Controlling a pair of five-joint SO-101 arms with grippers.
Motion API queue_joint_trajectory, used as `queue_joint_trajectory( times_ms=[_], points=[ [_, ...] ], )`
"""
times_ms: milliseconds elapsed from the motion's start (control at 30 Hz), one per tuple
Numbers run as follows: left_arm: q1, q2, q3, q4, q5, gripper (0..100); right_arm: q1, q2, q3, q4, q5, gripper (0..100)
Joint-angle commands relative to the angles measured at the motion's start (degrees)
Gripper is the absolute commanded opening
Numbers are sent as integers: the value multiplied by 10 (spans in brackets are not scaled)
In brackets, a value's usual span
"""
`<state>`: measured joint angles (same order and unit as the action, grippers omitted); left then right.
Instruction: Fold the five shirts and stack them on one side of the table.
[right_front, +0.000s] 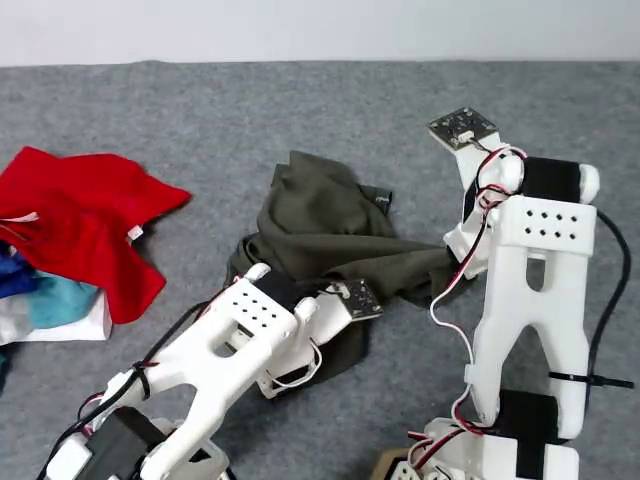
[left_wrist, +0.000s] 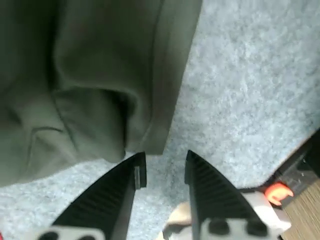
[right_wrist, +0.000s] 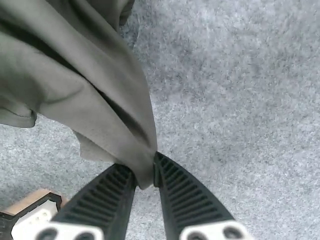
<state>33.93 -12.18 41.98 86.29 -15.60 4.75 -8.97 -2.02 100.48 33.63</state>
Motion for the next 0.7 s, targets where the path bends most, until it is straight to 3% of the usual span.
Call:
queue_joint_trajectory(
  times_ms=[0, 667],
  points=[
    [3, 1, -2, -30, 1, 141, 5, -24, -4, 20, -8, 9],
    [-3, 2, 94, -141, 4, 142, 5, -23, -4, 18, -5, 9]
  ],
)
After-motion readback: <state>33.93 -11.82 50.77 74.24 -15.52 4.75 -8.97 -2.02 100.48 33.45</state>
